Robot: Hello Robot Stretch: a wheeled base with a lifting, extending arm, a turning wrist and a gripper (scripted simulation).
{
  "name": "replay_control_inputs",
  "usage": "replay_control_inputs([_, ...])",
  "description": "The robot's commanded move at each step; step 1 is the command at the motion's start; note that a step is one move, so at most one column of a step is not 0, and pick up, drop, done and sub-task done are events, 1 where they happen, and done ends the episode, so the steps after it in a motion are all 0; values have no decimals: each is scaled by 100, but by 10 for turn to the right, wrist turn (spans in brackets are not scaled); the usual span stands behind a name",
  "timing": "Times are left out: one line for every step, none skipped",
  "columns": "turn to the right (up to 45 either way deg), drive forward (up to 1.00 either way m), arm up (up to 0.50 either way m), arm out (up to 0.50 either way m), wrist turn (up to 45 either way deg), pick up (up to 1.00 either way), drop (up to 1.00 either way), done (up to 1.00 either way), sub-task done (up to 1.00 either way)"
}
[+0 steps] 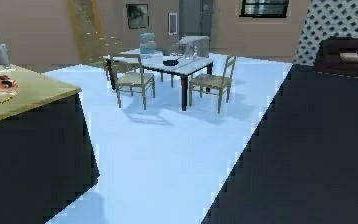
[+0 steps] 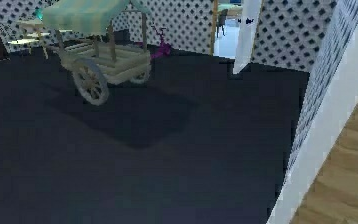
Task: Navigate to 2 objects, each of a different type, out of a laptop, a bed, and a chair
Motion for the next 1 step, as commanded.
replay_control_inputs([0, 100, 0, 0, 0, 0, 0, 0, 0])
